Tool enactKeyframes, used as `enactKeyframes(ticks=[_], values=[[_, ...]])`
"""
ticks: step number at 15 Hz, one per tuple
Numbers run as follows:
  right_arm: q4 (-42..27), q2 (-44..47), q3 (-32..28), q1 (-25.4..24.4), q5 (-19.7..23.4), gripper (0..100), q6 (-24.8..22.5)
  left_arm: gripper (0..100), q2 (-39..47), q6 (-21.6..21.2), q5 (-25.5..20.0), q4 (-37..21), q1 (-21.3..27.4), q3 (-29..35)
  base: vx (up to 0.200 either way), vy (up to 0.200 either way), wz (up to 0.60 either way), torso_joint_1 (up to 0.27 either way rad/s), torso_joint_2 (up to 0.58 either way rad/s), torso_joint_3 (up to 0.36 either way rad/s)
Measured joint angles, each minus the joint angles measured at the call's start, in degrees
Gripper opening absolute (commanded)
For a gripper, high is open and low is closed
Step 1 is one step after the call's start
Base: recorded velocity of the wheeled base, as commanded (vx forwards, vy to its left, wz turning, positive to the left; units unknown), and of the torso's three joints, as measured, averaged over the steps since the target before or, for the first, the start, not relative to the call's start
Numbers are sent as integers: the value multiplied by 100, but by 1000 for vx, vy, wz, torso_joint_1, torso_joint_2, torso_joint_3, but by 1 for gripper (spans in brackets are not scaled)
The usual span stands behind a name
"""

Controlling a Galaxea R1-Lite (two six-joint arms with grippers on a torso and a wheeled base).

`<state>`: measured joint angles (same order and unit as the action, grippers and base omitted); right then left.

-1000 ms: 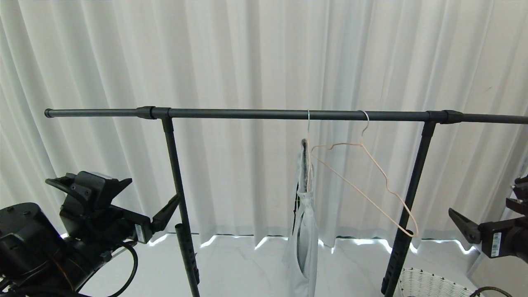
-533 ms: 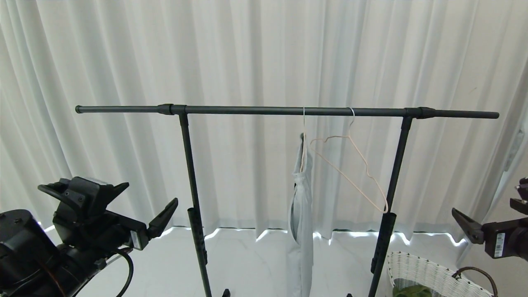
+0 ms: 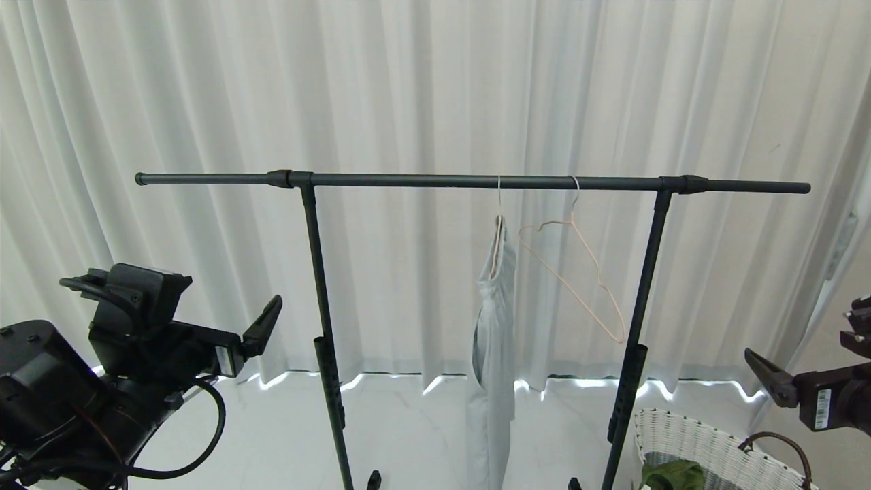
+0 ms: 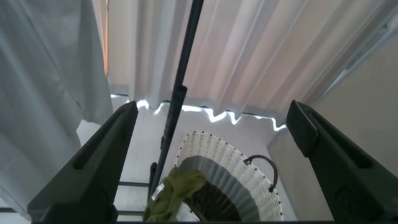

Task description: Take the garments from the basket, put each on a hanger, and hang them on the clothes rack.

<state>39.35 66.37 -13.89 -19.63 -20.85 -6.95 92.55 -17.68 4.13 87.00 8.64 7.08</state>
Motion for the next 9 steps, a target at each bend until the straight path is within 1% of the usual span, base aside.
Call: enactKeyframes(ticks=[3, 6, 9], values=[[0, 26, 0, 4, 2, 100, -11, 100, -16, 24, 49, -2, 48, -67, 0, 0, 0, 0, 0, 0], [-7, 122, 0, 9, -4, 100, -46, 100, 9, 5, 40, -13, 50, 388, 0, 0, 0, 0, 0, 0], [-7, 172, 0, 43, -4, 100, -46, 100, -7, 16, 54, -29, 11, 280, 0, 0, 0, 0, 0, 0]])
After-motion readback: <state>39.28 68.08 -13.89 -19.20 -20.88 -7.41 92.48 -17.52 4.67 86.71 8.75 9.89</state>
